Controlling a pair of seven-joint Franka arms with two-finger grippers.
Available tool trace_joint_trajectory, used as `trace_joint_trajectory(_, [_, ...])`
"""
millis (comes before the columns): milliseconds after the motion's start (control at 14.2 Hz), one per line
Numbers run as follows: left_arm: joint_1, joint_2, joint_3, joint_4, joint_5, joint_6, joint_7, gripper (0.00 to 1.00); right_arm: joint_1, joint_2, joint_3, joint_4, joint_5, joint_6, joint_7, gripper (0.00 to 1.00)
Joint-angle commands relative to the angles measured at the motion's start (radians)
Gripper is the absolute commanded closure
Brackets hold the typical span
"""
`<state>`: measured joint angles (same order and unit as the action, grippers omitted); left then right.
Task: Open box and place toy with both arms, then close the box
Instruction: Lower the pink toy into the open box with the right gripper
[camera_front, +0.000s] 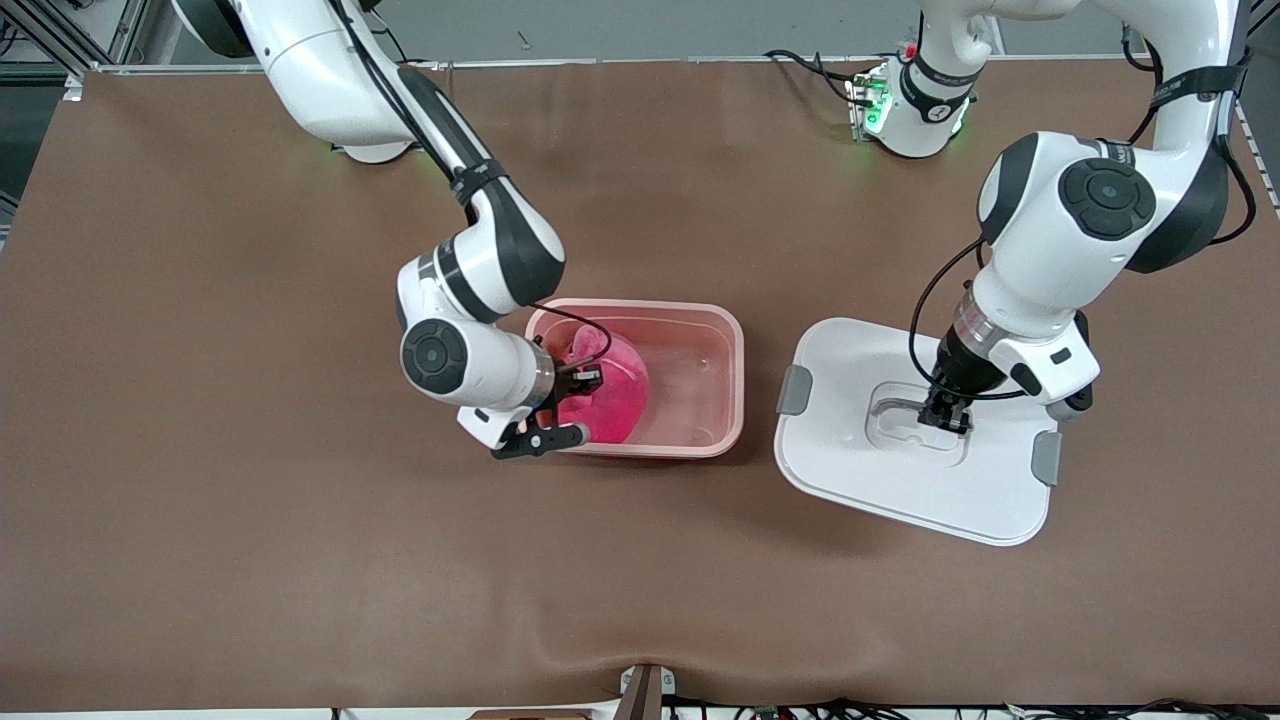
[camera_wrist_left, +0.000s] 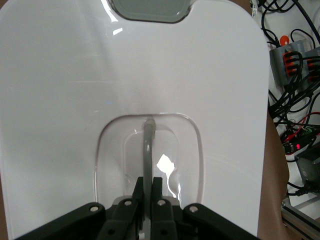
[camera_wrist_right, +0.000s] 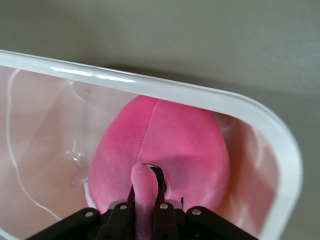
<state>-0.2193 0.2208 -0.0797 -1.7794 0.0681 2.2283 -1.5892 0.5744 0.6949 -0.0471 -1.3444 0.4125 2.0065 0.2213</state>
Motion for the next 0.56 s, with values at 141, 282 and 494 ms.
trace_joint_trajectory(141, [0.014,-0.037,-0.009,-0.031,-0.017,0.014,0.029,1.0,0.099,0.046,-0.01,0.016,0.025,0.145,0.137,1.0])
trace_joint_trajectory(282, [0.014,-0.037,-0.009,-0.032,-0.017,0.014,0.029,1.0,0.131,0.078,-0.01,0.016,0.025,0.201,0.213,1.0])
trace_joint_trajectory(494, [0.014,-0.037,-0.009,-0.032,-0.017,0.014,0.029,1.0,0.156,0.1,-0.01,0.016,0.028,0.271,0.23,1.0])
